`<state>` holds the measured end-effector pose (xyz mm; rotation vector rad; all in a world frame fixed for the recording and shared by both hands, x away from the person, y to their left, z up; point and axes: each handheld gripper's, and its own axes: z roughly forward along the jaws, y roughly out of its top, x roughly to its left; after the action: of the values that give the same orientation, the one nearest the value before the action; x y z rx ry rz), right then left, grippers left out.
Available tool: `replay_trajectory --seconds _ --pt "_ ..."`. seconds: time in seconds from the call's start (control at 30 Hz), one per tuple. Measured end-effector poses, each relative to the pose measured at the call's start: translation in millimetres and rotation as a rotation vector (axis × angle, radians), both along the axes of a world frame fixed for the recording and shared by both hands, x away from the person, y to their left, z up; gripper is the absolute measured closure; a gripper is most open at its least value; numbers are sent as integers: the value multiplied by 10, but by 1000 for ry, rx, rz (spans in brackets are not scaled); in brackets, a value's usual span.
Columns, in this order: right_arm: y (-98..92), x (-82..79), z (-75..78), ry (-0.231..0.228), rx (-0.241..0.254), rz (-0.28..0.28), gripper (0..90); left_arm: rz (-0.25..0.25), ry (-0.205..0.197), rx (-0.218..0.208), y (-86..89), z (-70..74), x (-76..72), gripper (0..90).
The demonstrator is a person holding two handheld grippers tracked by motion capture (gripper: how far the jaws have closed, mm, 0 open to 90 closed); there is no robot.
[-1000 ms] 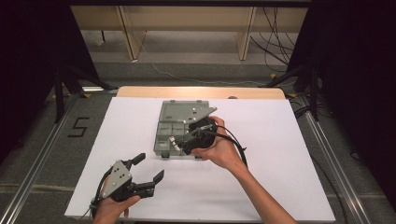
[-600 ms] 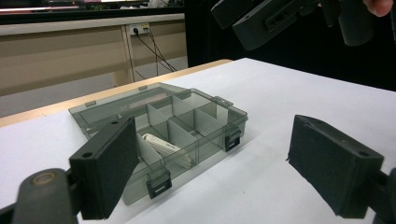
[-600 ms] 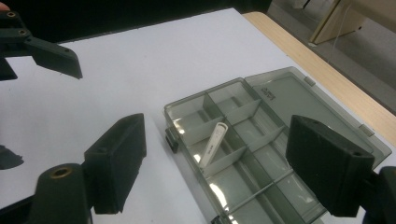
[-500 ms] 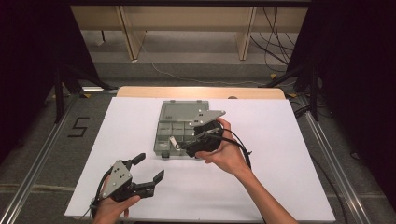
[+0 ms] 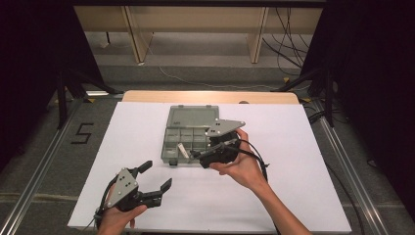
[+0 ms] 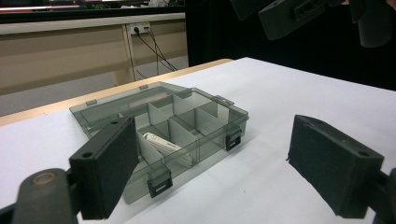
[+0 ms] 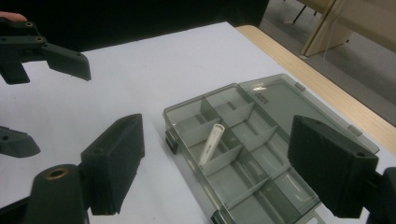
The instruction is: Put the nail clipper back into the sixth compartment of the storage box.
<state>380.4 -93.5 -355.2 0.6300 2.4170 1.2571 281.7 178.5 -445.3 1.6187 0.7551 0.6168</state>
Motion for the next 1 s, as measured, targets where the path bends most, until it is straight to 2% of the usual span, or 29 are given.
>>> replay_trajectory --seconds 0.07,0.1,0.17,0.37,0.43,0.47,0.53,0.6,0.8,0.83,0.87,0.97,1.0 --pt "-26 -16 -5 -6 10 -4 199 0 -2 0 1 0 2 157" --pt "-39 -23 -8 -9 15 -1 199 6 -19 14 13 2 15 156" --pt "-60 -42 -13 -8 27 -3 198 10 -6 2 11 -6 1 156" --pt "-118 -78 -36 -27 70 -6 197 17 -4 5 27 -2 -16 157" --pt "-135 -94 -39 -16 77 -6 196 17 -6 7 34 -2 -17 157" --pt "-144 -96 -43 -29 89 -8 195 17 -7 7 36 -2 -17 156" --pt "-161 -111 -44 -15 92 -10 189 16 -8 6 36 1 -18 157" --pt "-179 -120 -49 -32 103 -15 188 15 -10 6 38 0 -10 156" --pt "-219 -159 -87 -22 132 -15 182 19 -6 6 45 -3 -1 156" --pt "-232 -160 -93 -37 139 -15 182 16 -10 12 47 -1 1 157" --pt "-246 -177 -90 -19 141 -17 182 16 -10 13 45 -2 0 156" --pt "-285 -199 -97 -23 157 -17 178 14 -9 13 43 -4 0 156" --pt "-296 -199 -99 -40 162 -19 177 14 -9 13 43 -4 -1 157"
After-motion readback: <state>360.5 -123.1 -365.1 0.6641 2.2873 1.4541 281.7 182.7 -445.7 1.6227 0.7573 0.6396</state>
